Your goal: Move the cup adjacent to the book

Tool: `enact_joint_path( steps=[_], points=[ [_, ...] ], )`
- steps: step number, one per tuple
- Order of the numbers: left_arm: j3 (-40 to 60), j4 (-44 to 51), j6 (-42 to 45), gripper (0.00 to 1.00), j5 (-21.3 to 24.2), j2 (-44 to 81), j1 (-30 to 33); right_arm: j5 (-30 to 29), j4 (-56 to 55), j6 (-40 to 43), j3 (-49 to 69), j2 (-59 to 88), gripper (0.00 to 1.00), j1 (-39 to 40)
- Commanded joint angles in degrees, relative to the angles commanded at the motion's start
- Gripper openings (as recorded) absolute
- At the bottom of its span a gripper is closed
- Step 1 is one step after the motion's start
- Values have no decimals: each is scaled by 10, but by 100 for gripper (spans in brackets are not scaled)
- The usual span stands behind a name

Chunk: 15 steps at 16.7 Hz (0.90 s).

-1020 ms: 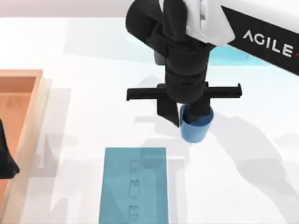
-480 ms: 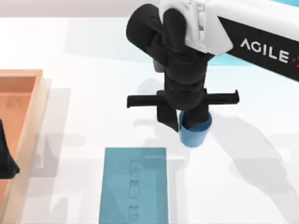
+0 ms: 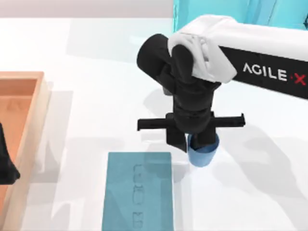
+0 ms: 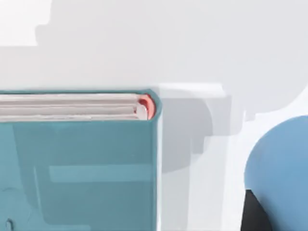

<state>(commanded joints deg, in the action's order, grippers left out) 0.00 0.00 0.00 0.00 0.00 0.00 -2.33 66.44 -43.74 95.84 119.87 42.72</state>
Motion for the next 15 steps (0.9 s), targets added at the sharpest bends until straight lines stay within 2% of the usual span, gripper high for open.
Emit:
enact_joint_path(
  steps=[2,15],
  points=[
    [0,0,0,100,0,0,0,0,0,0,0,0,0,0],
    [0,0,0,100,0,0,0,0,0,0,0,0,98,0]
  ],
)
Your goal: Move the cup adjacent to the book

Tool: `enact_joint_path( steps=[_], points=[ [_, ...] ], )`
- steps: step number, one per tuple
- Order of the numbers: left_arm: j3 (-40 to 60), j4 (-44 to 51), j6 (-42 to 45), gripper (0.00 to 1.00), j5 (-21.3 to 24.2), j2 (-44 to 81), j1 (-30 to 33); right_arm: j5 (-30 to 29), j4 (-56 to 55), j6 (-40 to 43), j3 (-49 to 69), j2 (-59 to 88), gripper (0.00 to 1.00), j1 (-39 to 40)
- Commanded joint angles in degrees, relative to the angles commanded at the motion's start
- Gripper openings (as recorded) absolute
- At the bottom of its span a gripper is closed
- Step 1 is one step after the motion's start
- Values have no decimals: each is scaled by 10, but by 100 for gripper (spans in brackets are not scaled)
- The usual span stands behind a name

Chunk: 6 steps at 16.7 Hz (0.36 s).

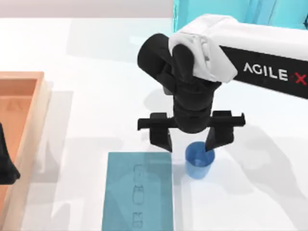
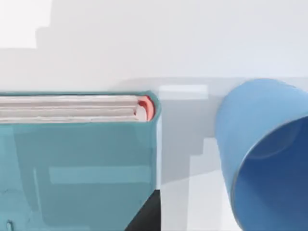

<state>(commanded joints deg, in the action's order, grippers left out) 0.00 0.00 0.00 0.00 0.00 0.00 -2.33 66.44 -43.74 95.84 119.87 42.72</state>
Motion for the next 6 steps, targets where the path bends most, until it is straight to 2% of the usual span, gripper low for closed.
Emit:
enact_joint_path(
  steps=[6],
  points=[
    [0,0,0,100,0,0,0,0,0,0,0,0,100,0]
  ],
)
